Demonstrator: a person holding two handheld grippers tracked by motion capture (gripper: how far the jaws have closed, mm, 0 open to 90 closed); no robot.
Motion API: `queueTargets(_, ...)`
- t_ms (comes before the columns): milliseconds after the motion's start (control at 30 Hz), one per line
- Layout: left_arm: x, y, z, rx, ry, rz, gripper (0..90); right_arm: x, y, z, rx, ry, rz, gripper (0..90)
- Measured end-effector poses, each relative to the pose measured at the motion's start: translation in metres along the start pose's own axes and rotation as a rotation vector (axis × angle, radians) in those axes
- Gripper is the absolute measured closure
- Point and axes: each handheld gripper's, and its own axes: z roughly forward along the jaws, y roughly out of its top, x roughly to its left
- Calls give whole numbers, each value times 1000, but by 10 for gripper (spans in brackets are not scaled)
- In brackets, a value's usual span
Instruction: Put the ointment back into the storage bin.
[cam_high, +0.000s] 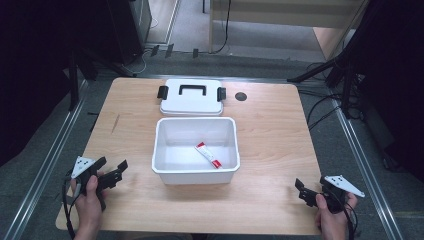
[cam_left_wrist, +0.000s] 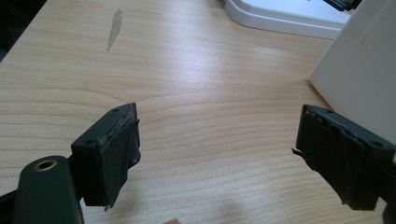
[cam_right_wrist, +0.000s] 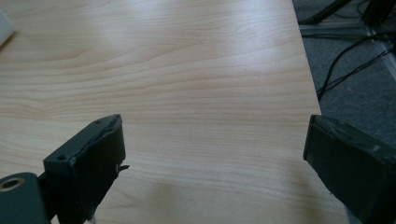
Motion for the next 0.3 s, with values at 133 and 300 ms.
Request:
queueTargets(133, 1, 1, 2, 14, 8, -12, 144, -3, 1, 1, 10, 6, 30, 98)
queueTargets(300, 2, 2, 4, 36, 11, -25, 144, -1, 1, 2, 18, -13, 18, 134)
